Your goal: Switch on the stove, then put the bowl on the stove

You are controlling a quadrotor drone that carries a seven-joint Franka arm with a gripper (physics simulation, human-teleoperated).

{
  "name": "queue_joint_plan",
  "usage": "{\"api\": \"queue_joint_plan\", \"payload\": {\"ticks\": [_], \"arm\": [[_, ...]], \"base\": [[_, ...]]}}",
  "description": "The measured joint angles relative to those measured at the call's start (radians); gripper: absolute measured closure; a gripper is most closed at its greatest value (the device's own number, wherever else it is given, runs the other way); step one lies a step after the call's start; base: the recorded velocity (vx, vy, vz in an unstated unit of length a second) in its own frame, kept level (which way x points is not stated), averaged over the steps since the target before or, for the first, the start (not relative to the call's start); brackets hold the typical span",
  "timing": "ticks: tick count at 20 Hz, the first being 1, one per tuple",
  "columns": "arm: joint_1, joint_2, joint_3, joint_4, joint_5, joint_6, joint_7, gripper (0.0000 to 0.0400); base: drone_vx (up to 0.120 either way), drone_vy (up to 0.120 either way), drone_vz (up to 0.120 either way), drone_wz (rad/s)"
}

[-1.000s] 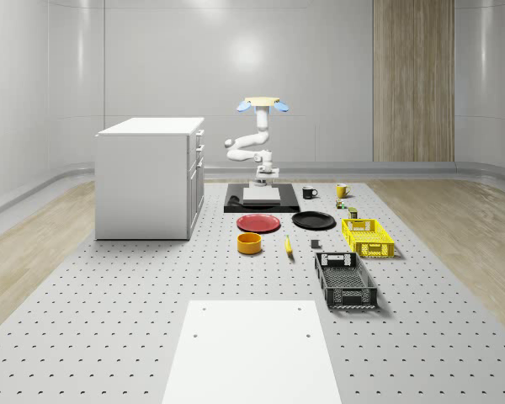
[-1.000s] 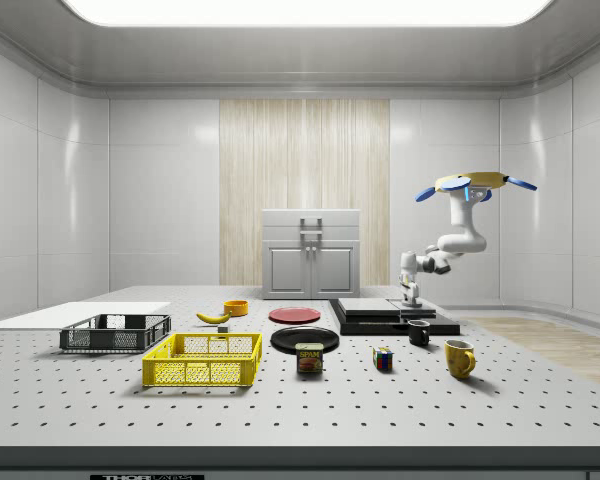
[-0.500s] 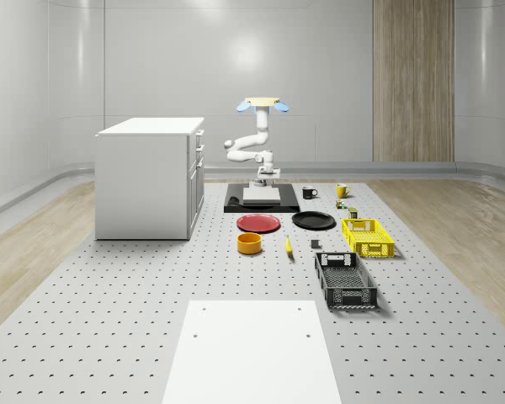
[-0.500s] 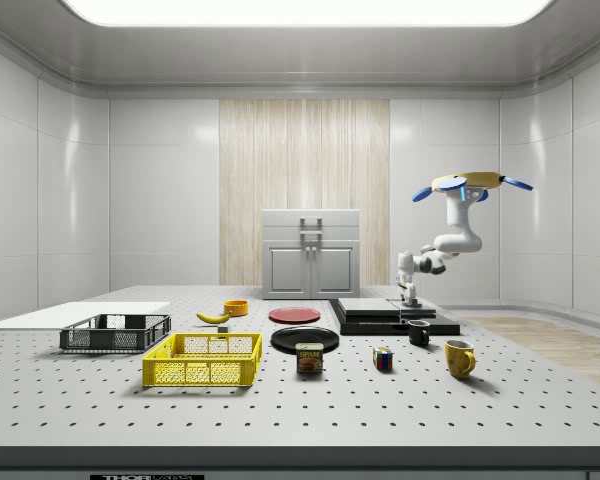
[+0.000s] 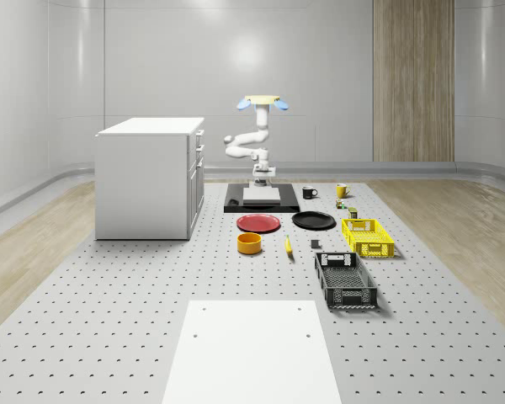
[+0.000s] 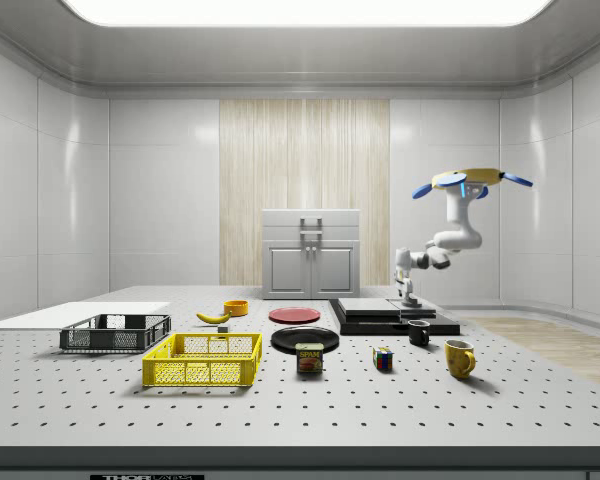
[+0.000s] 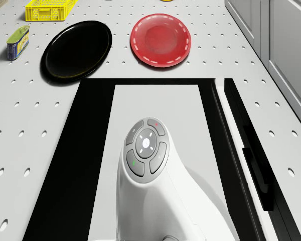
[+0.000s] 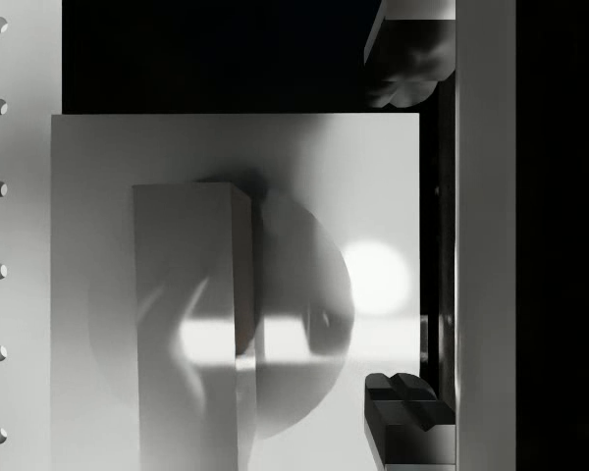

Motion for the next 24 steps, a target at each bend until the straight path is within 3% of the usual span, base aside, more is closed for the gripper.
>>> {"api": "queue_joint_plan", "payload": {"ticks": [3,24], "arm": [[0.019,-0.010,0.002,0.001,0.006,0.010,-0.021,0.0000],[0.032,-0.042,0.008,0.005,0.022,0.039,-0.038,0.0000]], "base": [[0.120,-0.080,0.053,0.000],[0.116,0.000,0.000,0.000]]}}
